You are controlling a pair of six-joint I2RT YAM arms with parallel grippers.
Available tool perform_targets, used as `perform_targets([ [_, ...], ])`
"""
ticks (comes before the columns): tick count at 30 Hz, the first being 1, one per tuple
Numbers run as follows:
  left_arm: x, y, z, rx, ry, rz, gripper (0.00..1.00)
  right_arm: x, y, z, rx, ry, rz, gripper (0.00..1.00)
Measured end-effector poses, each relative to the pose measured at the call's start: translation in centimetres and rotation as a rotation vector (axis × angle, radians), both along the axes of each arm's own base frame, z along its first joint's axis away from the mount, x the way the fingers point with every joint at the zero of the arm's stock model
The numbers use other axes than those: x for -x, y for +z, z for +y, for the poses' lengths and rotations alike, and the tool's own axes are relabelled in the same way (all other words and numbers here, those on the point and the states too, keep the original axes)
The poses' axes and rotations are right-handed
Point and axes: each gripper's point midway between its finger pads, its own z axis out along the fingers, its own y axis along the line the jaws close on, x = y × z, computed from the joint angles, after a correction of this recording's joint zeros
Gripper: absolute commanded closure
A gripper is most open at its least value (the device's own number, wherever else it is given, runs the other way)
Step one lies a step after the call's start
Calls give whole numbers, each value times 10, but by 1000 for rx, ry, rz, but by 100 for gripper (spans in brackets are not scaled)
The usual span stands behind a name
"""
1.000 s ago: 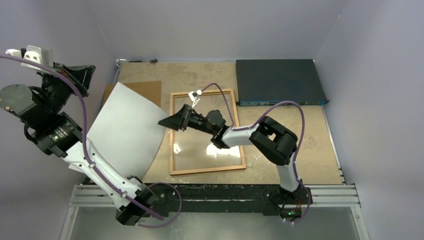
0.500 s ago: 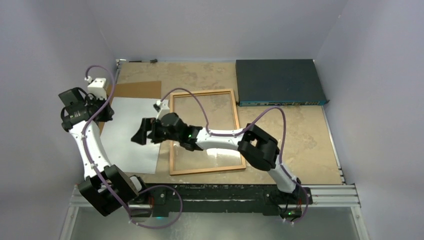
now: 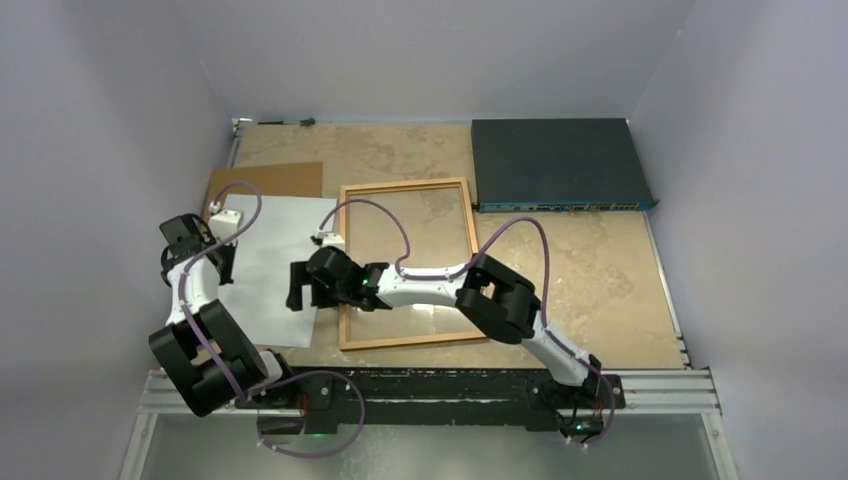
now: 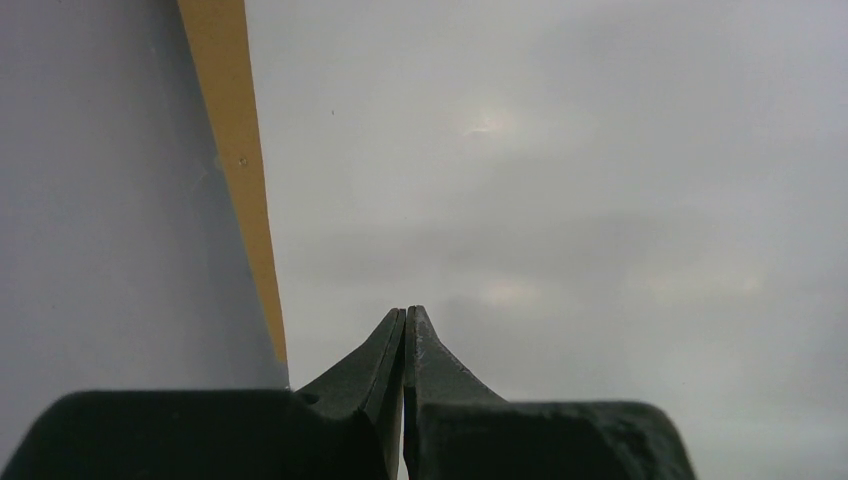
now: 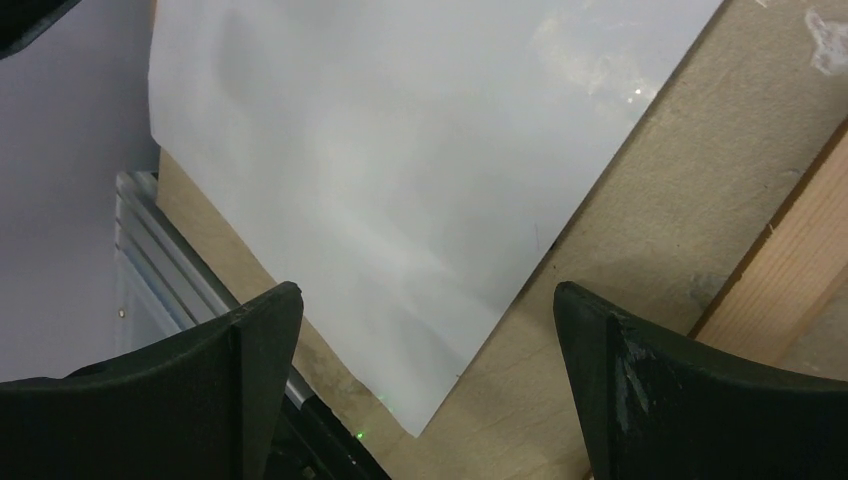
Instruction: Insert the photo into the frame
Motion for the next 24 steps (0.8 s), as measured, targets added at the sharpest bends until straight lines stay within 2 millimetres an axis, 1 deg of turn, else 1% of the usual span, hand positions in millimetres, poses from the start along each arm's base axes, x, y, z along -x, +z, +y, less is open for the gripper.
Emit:
perform_targets([
  [3,3,-9,5,-39,-2,12,100,1,-2,-3,31,-15,5,1],
  [7,2,-16,13,-86,-6,9,100,1,-2,1,49,-31,16,1],
  [9,3,-23,15,-96,-9,17,100,-1,-3,5,48,-45,19,1],
  [15,13,-54,12,-81,-27,87,100,-2,-3,10,37,-67,38,1],
  [20,7,-54,17,-110,-60,81,100,1,-1,14,-32,-75,83,1],
  [24,3,-56,21,-135,-89,82,100,2,2,6,-127,-79,128,1],
])
